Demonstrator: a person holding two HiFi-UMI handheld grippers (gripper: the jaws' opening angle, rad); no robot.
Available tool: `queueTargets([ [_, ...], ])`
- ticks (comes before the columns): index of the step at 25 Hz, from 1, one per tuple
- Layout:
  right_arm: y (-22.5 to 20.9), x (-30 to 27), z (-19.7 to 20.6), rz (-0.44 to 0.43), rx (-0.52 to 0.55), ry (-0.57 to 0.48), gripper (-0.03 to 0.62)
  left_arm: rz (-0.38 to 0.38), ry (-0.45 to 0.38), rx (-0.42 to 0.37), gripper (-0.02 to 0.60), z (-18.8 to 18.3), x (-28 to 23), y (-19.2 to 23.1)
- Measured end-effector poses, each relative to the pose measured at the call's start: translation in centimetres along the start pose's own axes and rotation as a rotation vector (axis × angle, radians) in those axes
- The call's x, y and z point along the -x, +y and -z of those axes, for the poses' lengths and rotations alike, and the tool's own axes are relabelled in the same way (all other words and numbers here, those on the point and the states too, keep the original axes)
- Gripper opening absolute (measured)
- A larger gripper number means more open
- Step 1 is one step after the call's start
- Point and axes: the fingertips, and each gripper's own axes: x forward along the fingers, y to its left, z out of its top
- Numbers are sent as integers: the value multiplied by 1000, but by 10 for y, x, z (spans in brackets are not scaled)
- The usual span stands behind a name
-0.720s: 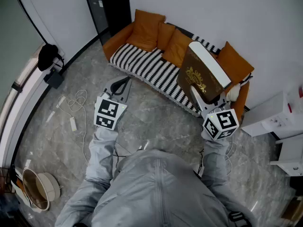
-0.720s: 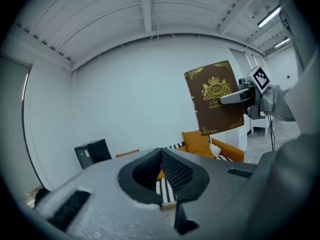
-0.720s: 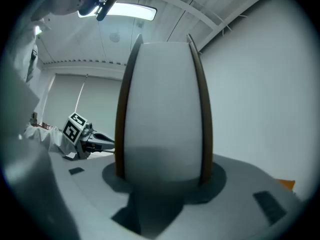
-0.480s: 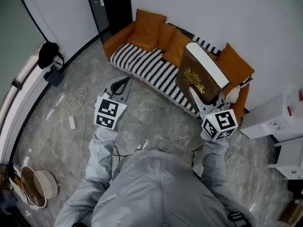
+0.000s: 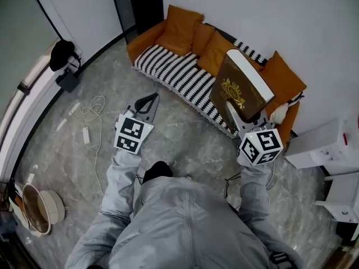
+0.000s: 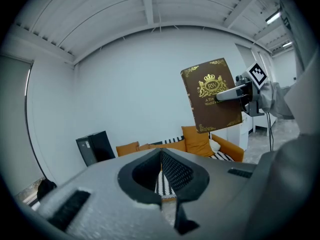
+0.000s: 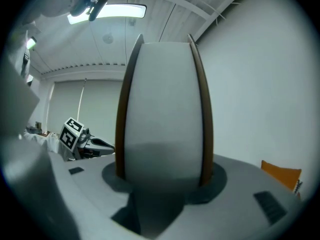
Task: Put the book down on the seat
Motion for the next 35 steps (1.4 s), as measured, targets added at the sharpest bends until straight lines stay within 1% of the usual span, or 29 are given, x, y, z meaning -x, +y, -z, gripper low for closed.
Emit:
queueTargets([
  [7, -14, -12, 7, -2, -22, 1, 235, -9, 11, -1, 26, 3, -15, 8],
  [10, -23, -25, 11, 6, -29, 12, 235, 4, 12, 1, 26, 5, -31, 14],
  [14, -38, -50, 9, 12, -15, 15, 235, 16, 4, 11, 26, 6, -65, 37],
  [18, -62, -86, 7, 19, -11, 26, 235, 27, -7, 7, 26, 3, -113, 64],
  [24, -91, -164, 6, 24, -10, 50, 235, 70, -7, 18, 26, 4, -182, 112],
  [31, -113, -247, 4, 26, -31, 71, 235, 97, 2, 32, 25, 6, -235, 169],
  [35, -119, -259, 9, 28, -40, 67, 235, 98, -2, 38, 26, 10, -245, 177],
])
